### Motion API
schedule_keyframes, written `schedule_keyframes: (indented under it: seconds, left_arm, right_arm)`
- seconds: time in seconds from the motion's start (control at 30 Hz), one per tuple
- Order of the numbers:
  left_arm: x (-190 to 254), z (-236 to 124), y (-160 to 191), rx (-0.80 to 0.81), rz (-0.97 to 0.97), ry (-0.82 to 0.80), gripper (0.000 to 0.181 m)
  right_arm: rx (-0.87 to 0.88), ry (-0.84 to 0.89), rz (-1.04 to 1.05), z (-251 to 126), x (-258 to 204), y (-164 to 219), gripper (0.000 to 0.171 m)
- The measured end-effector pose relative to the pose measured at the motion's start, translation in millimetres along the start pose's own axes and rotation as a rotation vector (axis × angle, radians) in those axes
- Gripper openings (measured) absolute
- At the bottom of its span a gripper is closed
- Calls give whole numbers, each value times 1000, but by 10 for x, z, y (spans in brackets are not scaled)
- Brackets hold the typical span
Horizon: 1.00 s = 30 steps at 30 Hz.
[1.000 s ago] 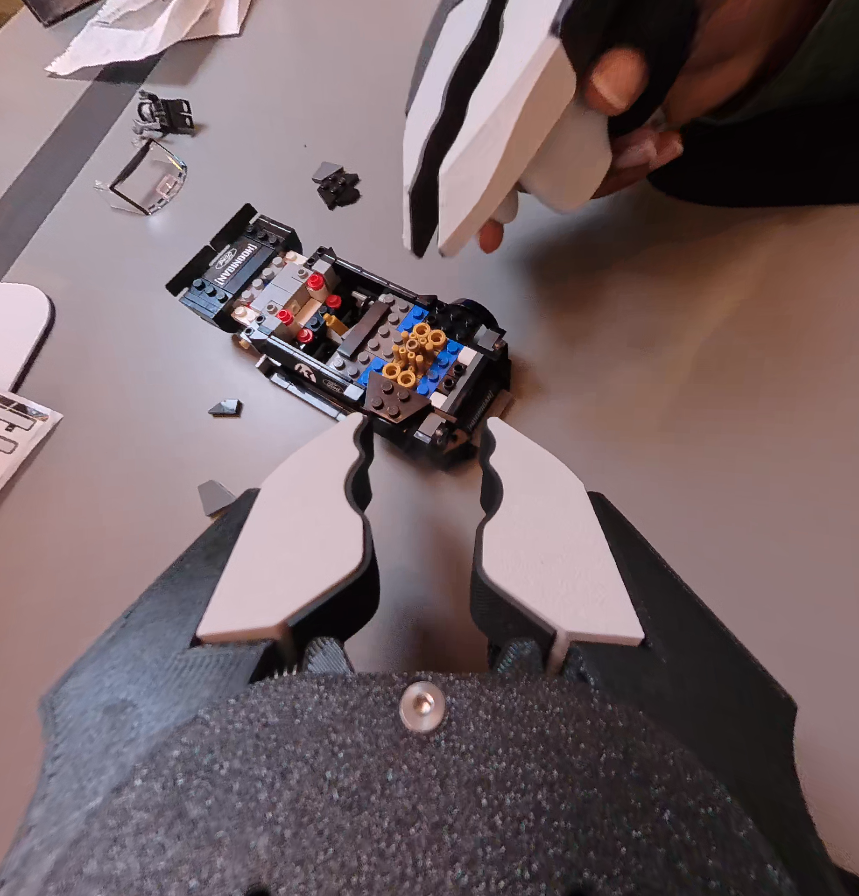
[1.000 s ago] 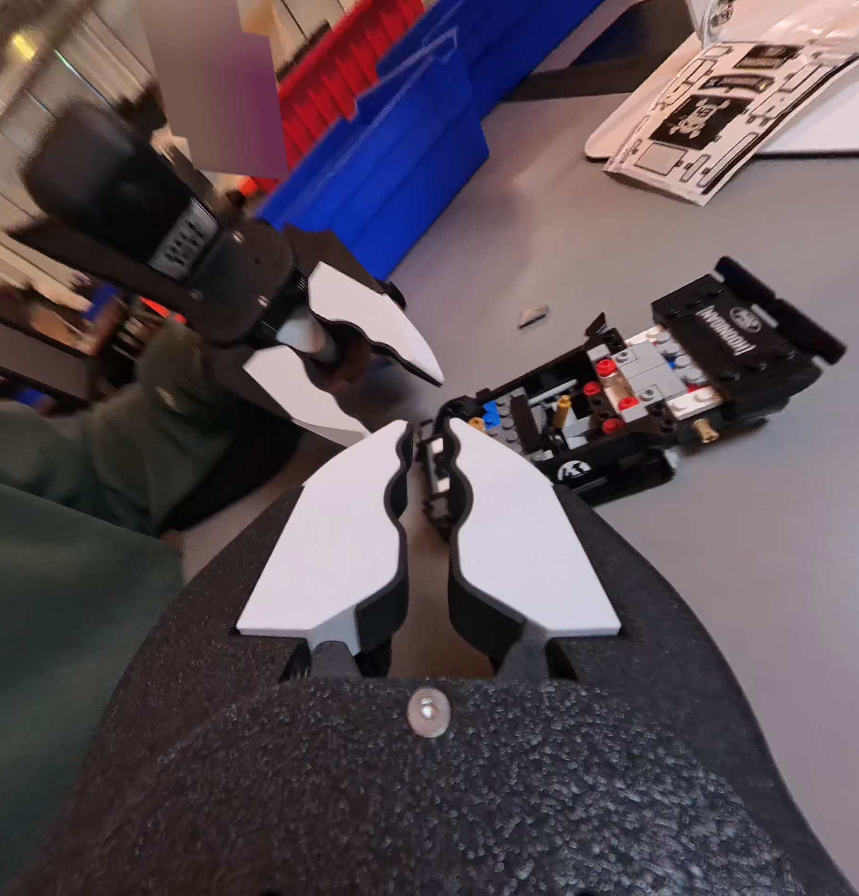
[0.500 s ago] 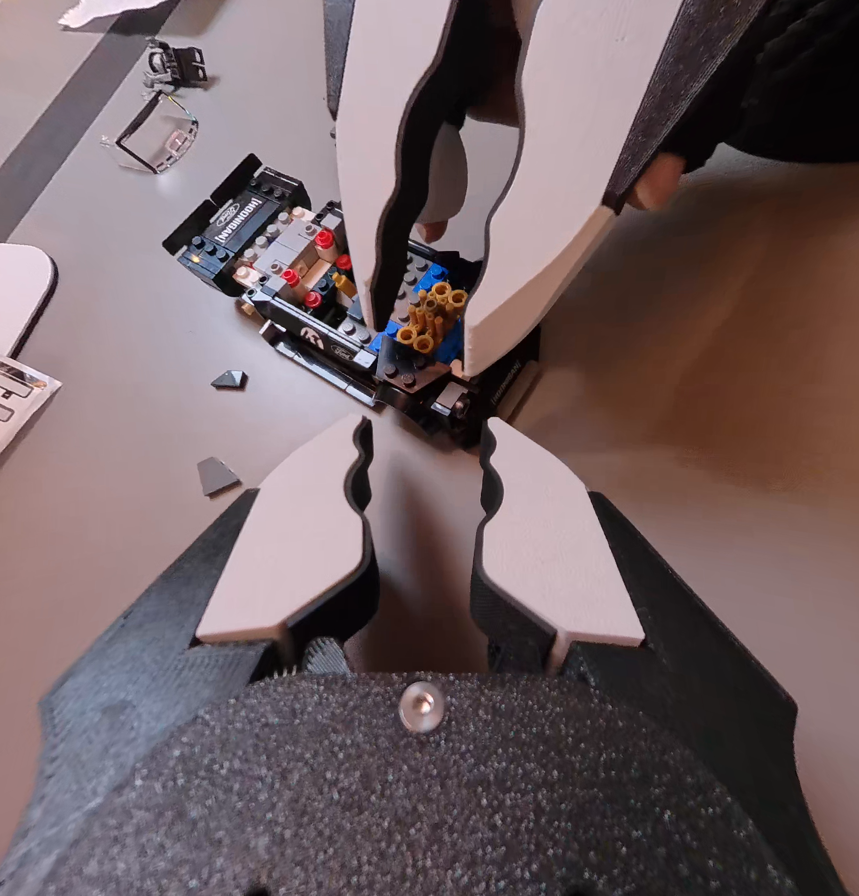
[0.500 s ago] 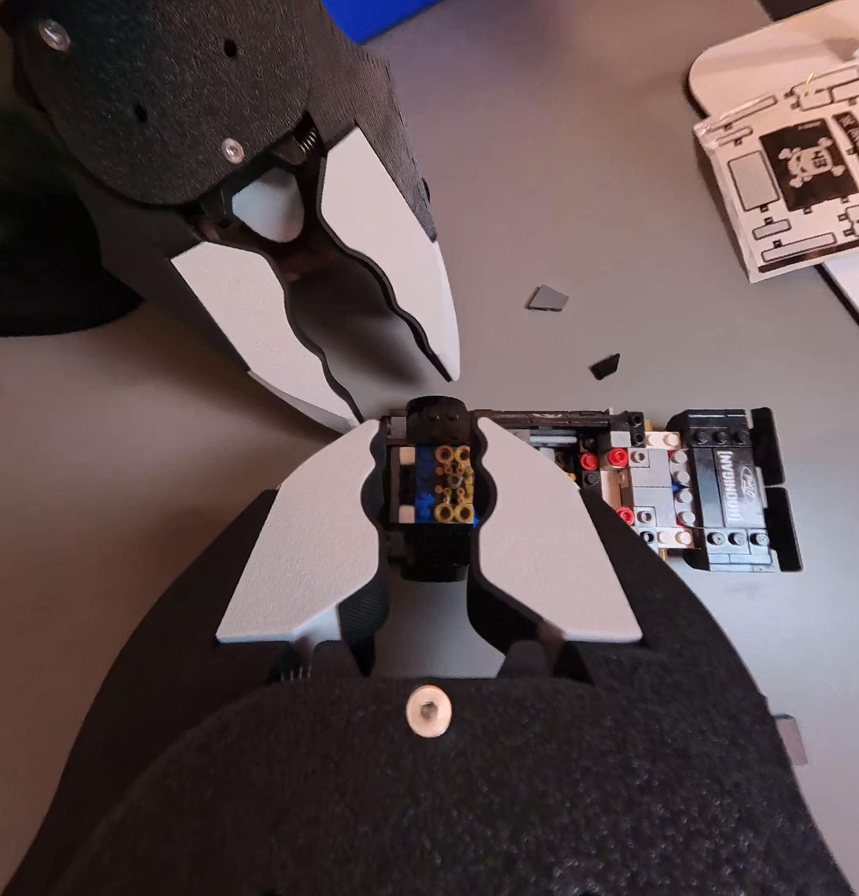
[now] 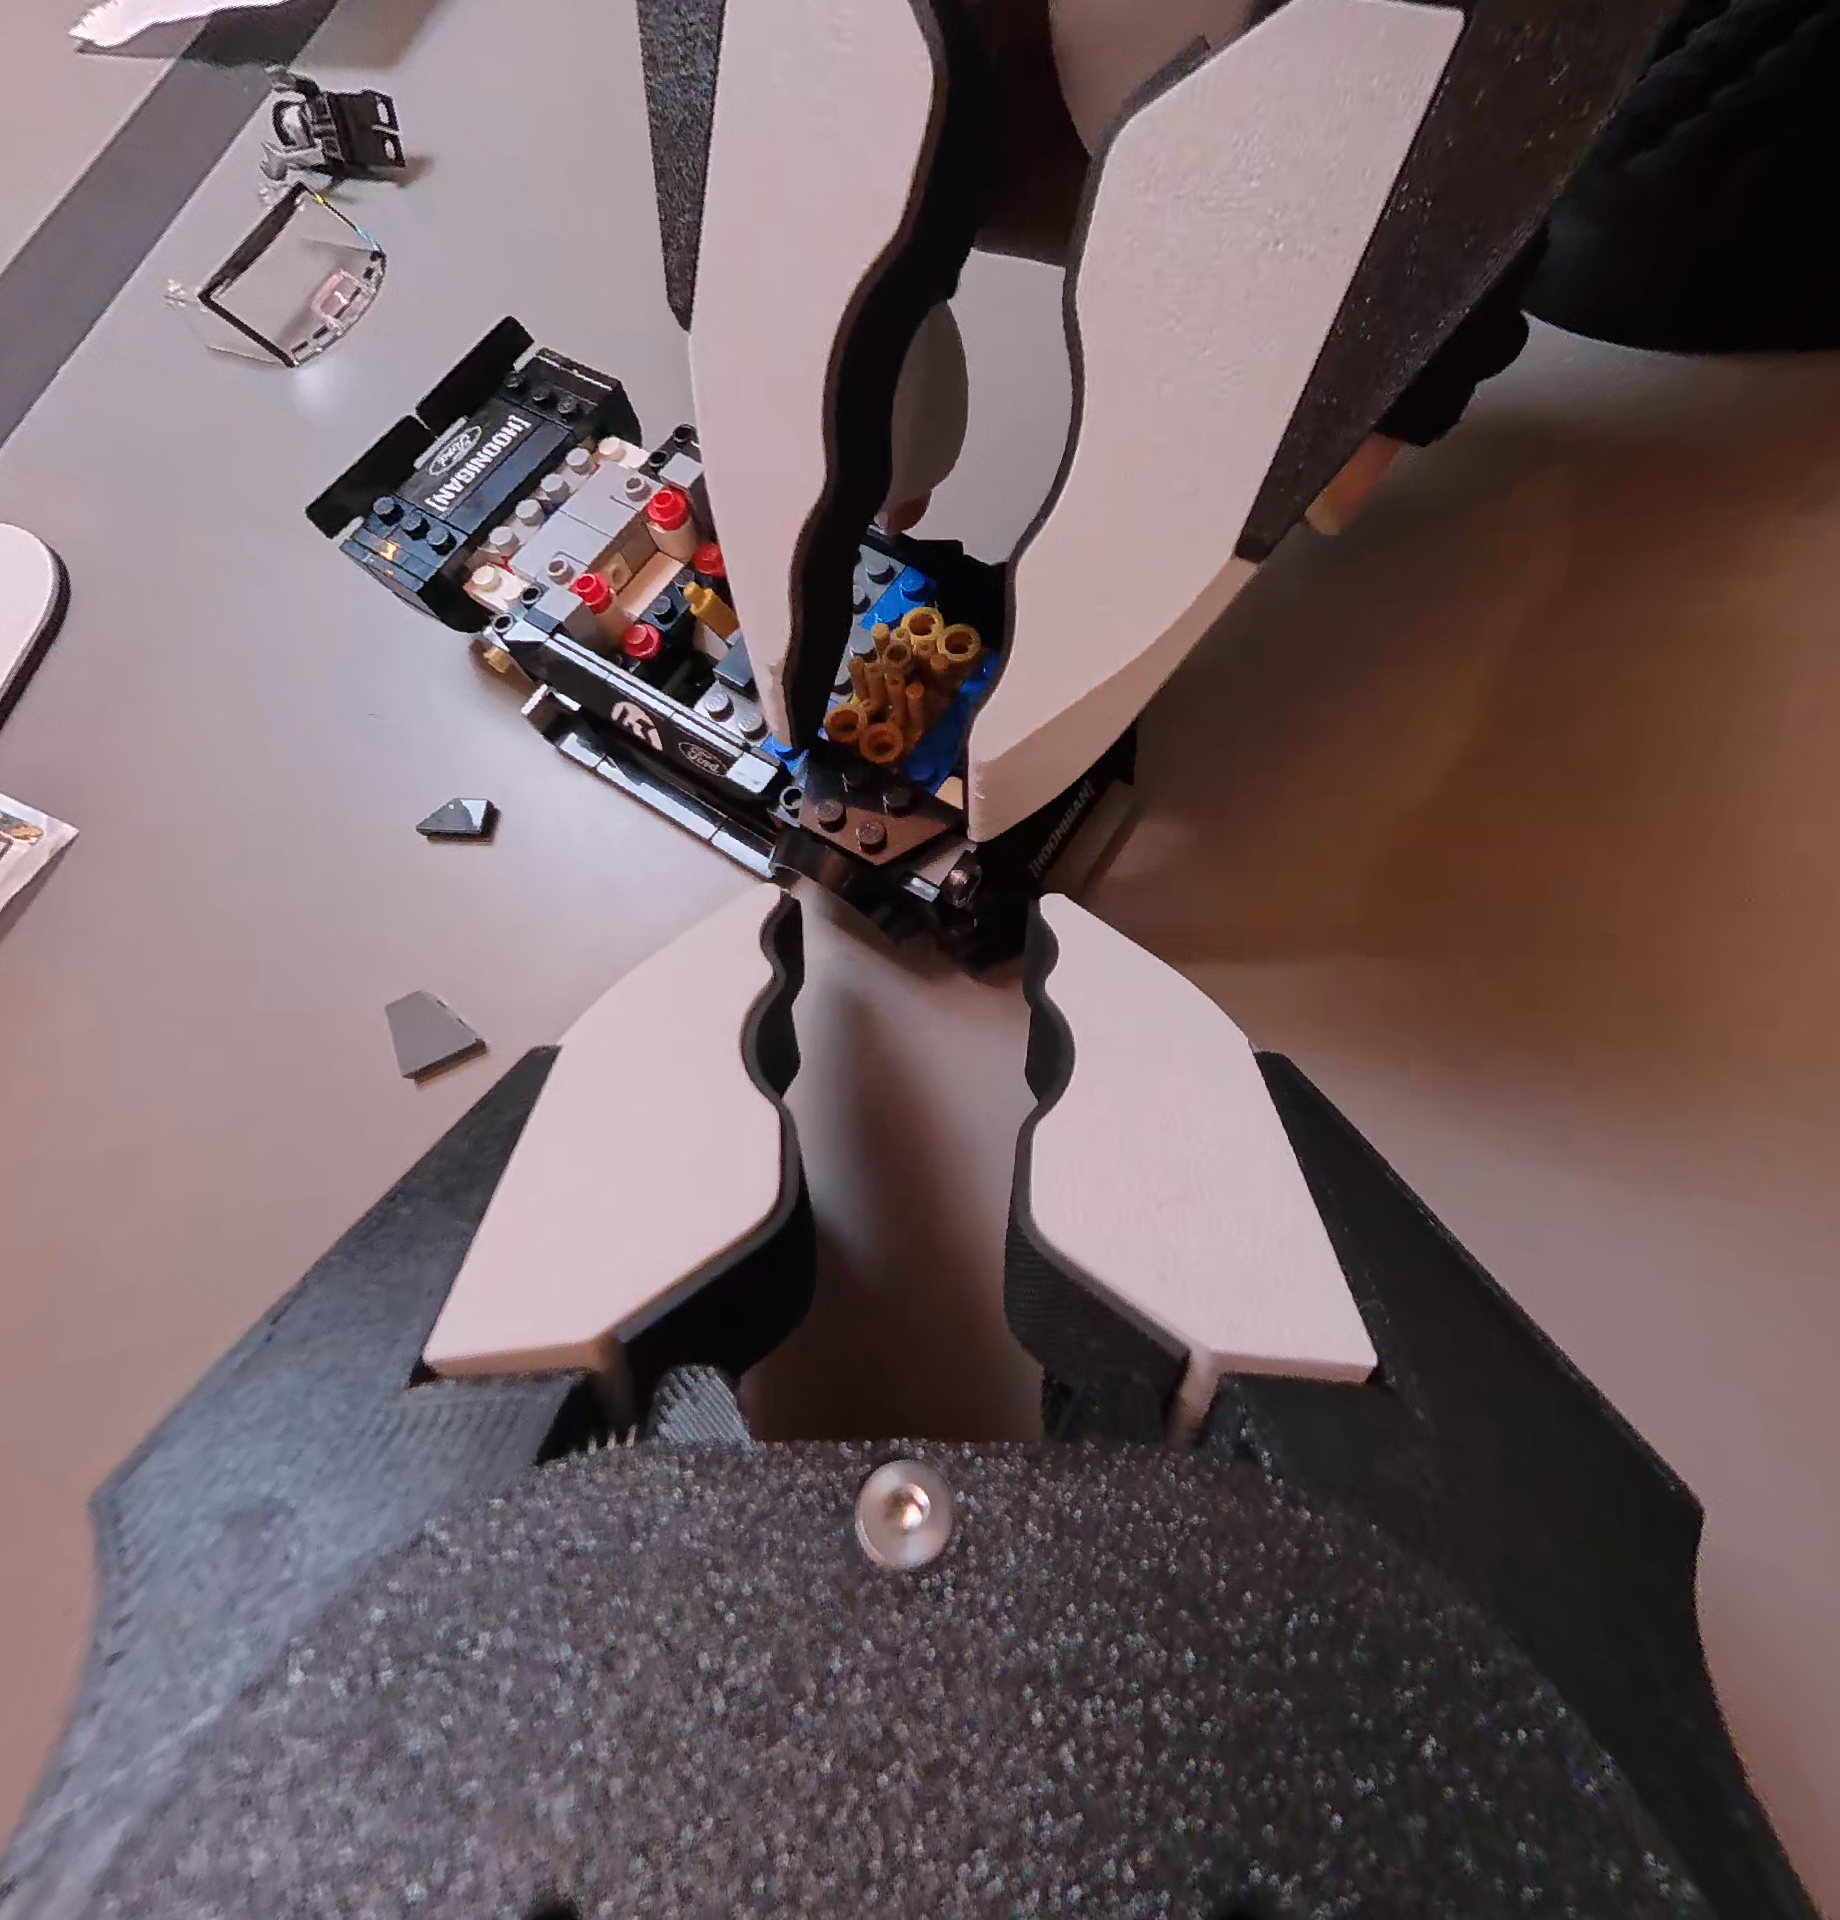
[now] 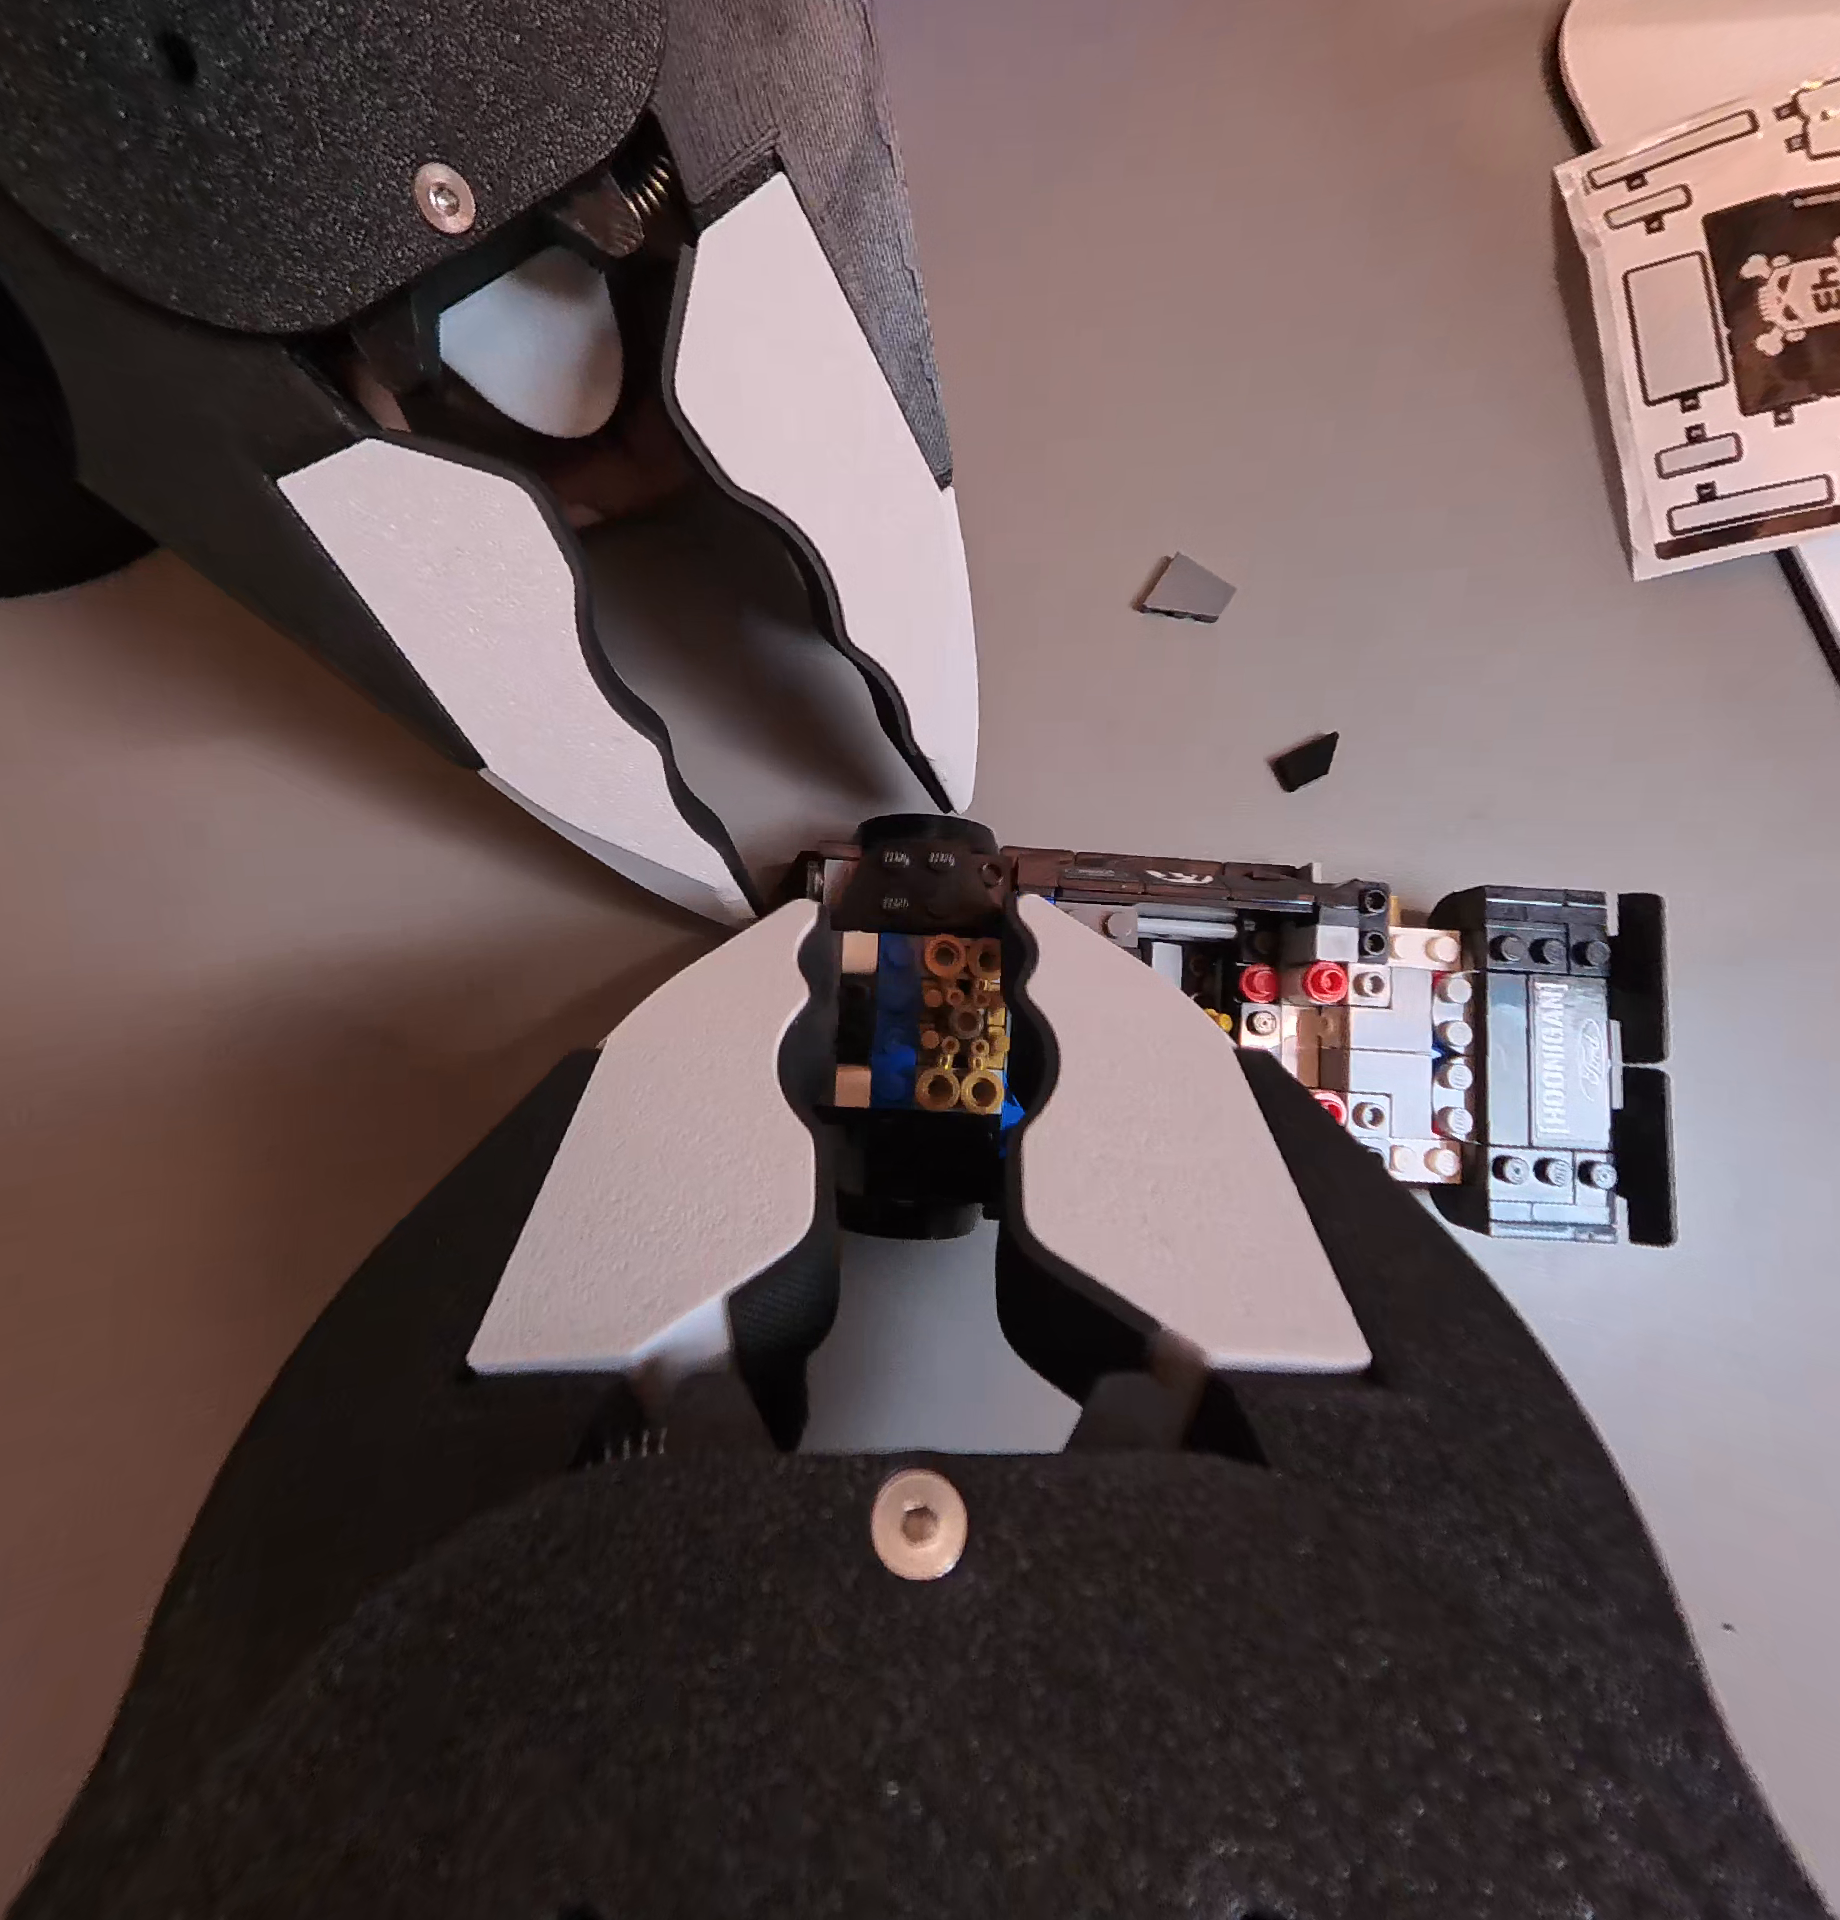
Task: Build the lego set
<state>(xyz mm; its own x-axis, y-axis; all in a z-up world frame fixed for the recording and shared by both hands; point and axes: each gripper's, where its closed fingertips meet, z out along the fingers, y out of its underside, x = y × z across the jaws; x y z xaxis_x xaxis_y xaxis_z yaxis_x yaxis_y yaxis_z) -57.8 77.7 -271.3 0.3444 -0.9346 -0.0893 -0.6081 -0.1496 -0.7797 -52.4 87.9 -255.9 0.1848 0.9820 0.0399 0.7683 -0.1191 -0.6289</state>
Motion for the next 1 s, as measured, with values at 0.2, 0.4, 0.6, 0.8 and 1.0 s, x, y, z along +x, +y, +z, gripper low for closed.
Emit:
schedule_keyframes:
  seconds: [0.2, 0.4, 0.6, 0.8, 1.0]
  left_arm:
    - [6, 1, -1, -1, 2, 2, 39]
    - [1, -25, -15, 3, 11, -4, 39]
    - [-7, -105, -111, 52, 21, -8, 35]
    - [24, -48, -71, 35, 8, 9, 43]
    - [21, 2, -50, 24, -3, 3, 48]
  right_arm:
    - [1, 4, -1, -3, 8, -2, 32]
    - [40, -20, 10, -104, -6, -36, 40]
    - [126, 21, 88, -429, 205, 97, 39]
    - [262, 87, 192, -622, 592, 339, 62]
    - [390, 14, 339, -502, 1090, 411, 79]
